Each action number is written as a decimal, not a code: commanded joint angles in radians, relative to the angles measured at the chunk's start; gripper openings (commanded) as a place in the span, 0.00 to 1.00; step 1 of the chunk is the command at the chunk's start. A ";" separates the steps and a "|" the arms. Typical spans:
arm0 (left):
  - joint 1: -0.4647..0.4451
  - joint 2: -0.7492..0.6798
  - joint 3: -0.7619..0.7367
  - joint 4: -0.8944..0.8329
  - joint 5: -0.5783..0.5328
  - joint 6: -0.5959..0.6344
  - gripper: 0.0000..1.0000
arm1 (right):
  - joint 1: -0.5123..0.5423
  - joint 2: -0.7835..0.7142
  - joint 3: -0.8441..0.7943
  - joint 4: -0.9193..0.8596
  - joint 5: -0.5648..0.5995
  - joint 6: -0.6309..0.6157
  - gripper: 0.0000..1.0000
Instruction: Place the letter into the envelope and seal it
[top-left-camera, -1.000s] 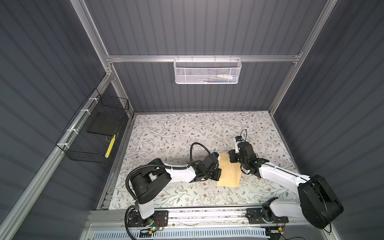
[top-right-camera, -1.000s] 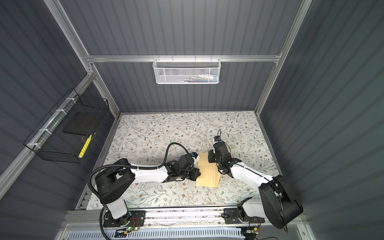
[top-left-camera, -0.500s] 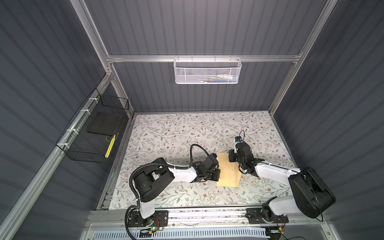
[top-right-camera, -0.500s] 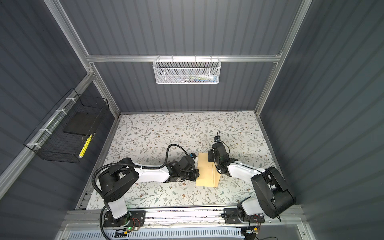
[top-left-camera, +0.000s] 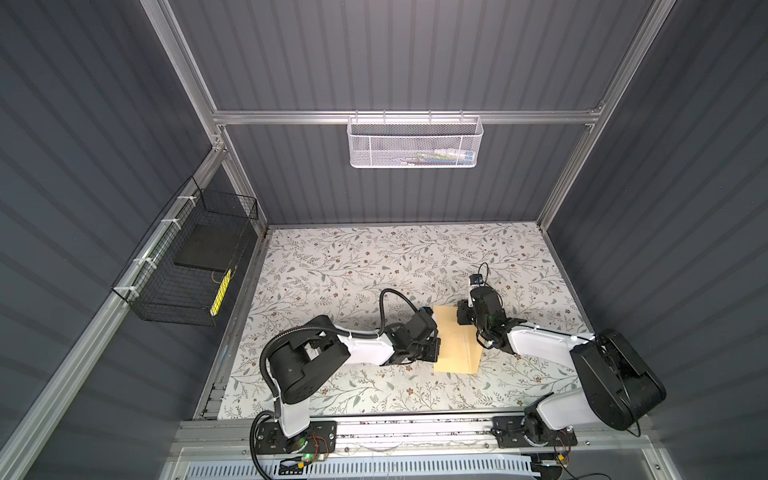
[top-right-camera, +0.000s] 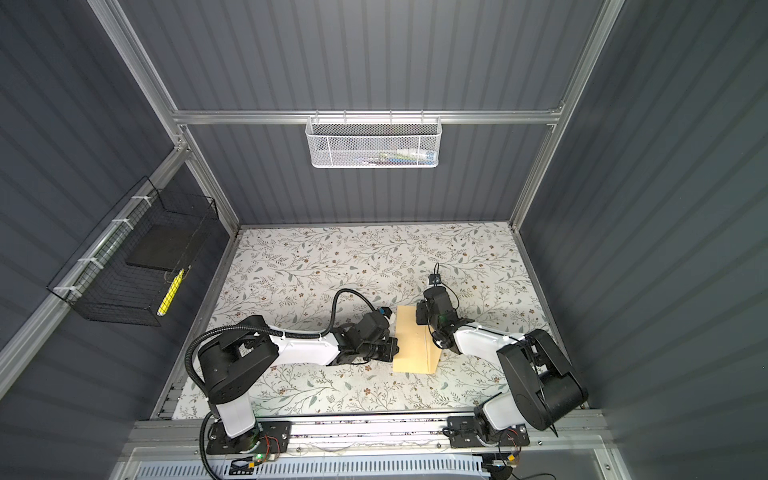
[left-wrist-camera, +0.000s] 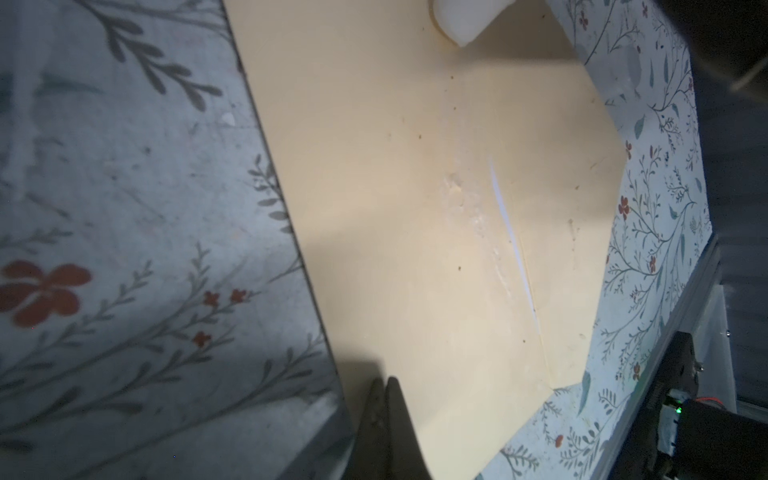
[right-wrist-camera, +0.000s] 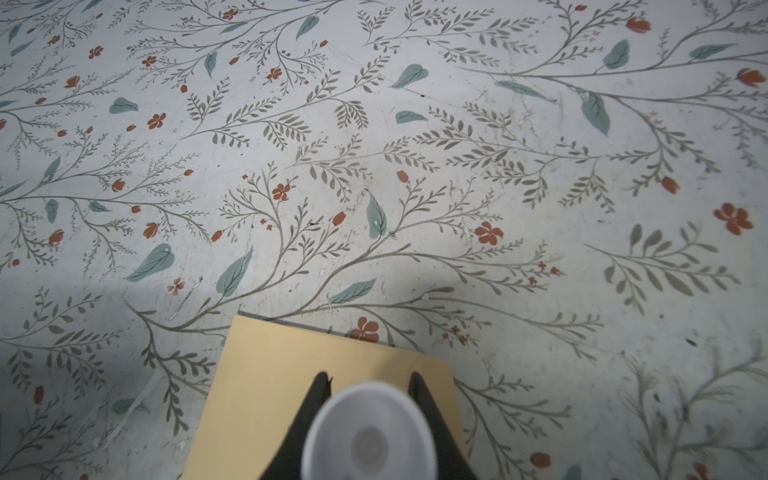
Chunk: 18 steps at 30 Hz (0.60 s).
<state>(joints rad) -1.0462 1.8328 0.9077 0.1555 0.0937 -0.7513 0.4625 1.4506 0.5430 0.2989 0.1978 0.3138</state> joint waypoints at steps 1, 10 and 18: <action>-0.005 0.030 -0.014 -0.030 -0.034 -0.023 0.00 | -0.001 -0.018 -0.022 -0.027 -0.037 0.013 0.00; -0.003 0.053 -0.006 -0.041 -0.049 -0.060 0.00 | 0.005 -0.080 0.009 -0.173 -0.123 0.015 0.00; -0.003 0.049 -0.007 -0.047 -0.067 -0.075 0.00 | 0.015 -0.122 -0.018 -0.237 -0.123 0.027 0.00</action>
<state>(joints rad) -1.0462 1.8416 0.9089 0.1741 0.0654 -0.8097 0.4686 1.3533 0.5388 0.1219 0.0971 0.3164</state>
